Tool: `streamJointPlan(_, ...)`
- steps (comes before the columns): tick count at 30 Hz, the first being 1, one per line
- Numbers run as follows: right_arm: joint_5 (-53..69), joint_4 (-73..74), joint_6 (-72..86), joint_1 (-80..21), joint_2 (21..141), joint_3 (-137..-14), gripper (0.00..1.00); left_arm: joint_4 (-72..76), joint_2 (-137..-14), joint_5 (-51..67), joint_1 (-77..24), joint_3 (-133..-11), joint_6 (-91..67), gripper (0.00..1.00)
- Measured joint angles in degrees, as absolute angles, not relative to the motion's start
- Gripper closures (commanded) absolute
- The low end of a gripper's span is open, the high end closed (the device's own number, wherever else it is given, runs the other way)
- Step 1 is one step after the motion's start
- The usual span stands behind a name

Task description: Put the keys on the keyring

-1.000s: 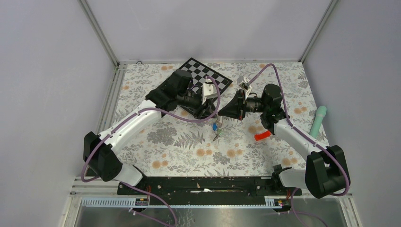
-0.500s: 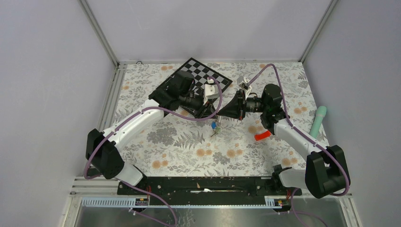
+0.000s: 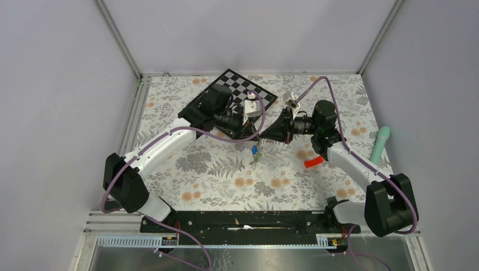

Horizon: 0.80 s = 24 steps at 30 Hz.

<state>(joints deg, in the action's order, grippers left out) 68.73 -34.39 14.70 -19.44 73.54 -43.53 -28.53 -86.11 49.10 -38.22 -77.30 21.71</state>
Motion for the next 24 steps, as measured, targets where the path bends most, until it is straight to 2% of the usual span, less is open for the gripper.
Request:
streamJointPlan(2,68.84,-34.06,14.26,-19.44,73.49,-43.53,1.00,-28.53,-86.28,49.21,-38.15,-77.30,21.39,1.00)
streamJointPlan(10,69.28,-33.01,12.45,-19.42,73.43,-43.53,0.99,-28.67,-86.54,49.50,-38.11,-77.30,20.95,1.00)
streamJointPlan(12,69.28,-32.71,12.03,-19.42,73.34,-43.53,0.93,-28.69,-86.54,49.47,-38.11,-77.30,20.95,1.00)
streamJointPlan(16,69.08,-30.92,10.57,-19.44,73.21,-43.90,0.73,-28.77,-86.54,49.06,-38.11,-77.30,21.21,1.00)
streamJointPlan(20,68.47,-28.03,8.54,-19.25,72.99,-44.23,0.64,-29.67,-86.52,47.13,-38.24,-77.34,22.98,1.00)
streamJointPlan(24,67.92,-22.33,3.66,-19.03,72.47,-45.23,0.58,-35.24,-86.54,40.12,-39.70,-79.42,27.62,1.00)
